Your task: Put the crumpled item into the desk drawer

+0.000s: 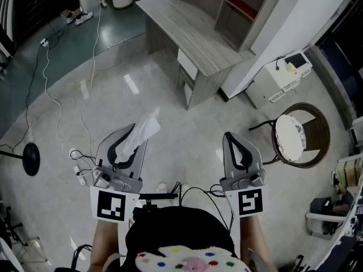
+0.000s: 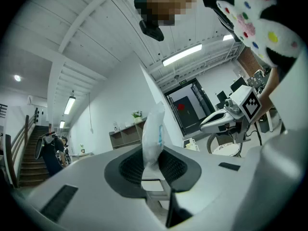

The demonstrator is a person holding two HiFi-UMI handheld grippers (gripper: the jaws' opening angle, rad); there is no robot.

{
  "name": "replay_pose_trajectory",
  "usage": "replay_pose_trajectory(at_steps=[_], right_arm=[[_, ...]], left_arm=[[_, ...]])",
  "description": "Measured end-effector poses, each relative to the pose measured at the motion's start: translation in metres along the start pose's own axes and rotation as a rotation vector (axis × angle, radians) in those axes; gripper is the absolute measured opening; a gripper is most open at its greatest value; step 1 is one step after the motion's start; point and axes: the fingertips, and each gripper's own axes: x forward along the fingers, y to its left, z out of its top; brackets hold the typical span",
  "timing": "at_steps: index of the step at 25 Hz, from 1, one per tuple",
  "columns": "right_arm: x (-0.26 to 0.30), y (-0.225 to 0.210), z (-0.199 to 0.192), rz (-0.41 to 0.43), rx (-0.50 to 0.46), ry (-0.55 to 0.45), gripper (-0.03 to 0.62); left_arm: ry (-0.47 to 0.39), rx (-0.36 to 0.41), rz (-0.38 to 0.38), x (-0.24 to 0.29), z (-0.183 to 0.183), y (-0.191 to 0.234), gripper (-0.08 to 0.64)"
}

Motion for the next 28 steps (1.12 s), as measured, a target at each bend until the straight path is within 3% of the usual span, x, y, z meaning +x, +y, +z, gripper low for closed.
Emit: replay_pose_trajectory(at_steps=[15, 28], right_arm=[[-0.001, 0.015, -0.001, 0.012, -0.003, 0.019, 0.009], [0.005, 0.032, 0.009, -0.045, -0.008, 0.016, 0.009]], left_arm=[[0.000, -0.004, -0.012, -0.007, -0.004, 0.000, 0.067], [-0.033, 0.011, -0.051, -0.014, -0.008, 0.020, 0.067]])
